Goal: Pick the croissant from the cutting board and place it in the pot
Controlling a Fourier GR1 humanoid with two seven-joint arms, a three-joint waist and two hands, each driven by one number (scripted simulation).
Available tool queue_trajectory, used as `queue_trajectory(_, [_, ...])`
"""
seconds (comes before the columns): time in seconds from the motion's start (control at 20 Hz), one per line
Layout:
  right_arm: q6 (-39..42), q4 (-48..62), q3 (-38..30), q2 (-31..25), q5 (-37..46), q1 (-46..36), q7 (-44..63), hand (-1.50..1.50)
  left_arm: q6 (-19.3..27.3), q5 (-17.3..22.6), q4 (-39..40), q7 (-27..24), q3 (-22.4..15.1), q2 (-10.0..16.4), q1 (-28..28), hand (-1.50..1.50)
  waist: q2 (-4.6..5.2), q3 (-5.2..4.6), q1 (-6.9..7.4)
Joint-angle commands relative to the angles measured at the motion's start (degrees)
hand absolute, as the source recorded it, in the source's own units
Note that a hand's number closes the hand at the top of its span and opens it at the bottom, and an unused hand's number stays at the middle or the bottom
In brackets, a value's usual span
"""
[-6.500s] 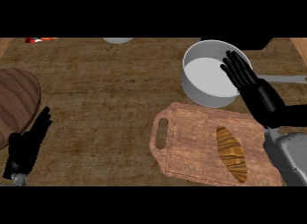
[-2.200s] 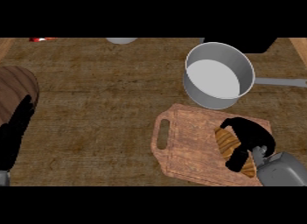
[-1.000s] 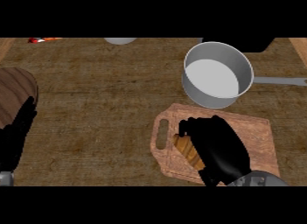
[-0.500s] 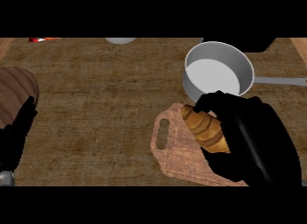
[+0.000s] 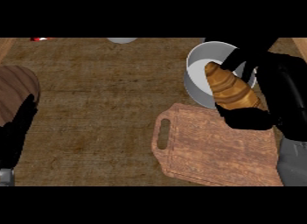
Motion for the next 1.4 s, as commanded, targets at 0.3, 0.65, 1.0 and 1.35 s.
queue_trajectory(0.3, [-2.8, 24.6, -11.6, -1.8, -3.3, -12.0, -14.3, 1.5, -2.5, -1.1, -1.2, -1.3, 0.9, -0.1, 2.3, 0.0, 0.05, -0.01, 0.49])
queue_trajectory(0.65, [-9.3, 51.6, -15.7, -3.9, -1.5, -23.3, -27.4, 1.5, -2.0, -1.4, -1.3, 0.1, 0.9, -1.2, -0.4, 0.0, 0.57, 0.0, 1.83])
queue_trajectory(1.0, [-18.7, 70.0, -10.9, -1.0, 8.4, -29.2, -33.1, 1.5, -0.7, -3.3, 0.2, -0.7, -0.3, -3.4, -1.5, 0.0, 0.76, -0.01, 2.08])
queue_trajectory(1.35, [-18.8, 85.8, -19.9, 1.7, -0.1, -34.6, -39.3, -1.5, -3.0, -1.9, 4.0, -1.8, 1.8, -1.8, -4.0, 0.0, 1.0, 0.01, 2.19])
